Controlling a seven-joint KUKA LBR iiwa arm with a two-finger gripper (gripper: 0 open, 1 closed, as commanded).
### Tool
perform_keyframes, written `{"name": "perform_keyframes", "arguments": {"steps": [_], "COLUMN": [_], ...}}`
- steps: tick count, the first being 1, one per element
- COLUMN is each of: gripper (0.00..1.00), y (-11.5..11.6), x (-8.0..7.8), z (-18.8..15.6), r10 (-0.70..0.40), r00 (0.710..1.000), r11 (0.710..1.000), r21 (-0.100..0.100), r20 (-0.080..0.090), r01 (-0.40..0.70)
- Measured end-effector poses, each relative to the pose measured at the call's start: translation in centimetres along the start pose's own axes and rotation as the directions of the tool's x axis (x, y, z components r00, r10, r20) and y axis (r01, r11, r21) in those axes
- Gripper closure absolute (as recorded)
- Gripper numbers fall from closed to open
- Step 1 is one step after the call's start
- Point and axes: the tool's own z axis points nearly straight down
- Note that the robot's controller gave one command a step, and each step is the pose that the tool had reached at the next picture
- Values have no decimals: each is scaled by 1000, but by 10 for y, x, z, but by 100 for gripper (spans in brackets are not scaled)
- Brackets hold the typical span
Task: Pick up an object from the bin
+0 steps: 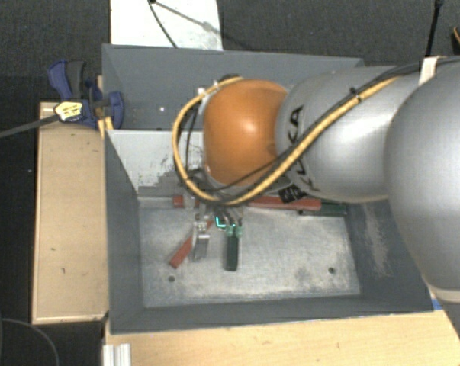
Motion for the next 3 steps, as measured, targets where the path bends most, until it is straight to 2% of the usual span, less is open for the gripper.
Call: {"name": "perform_keyframes", "arguments": {"steps": [1,2,3], "gripper": [0,100,0], "y": [-42,-39,-39], "x": [-8,-11,-10], "z": [97,92,93], "r10": [5,10,13], "r00": [1000,1000,1000], "r11": [1000,1000,1000], "r21": [2,-3,-2], "r20": [2,10,8], "r01": [-5,-10,-13]}}
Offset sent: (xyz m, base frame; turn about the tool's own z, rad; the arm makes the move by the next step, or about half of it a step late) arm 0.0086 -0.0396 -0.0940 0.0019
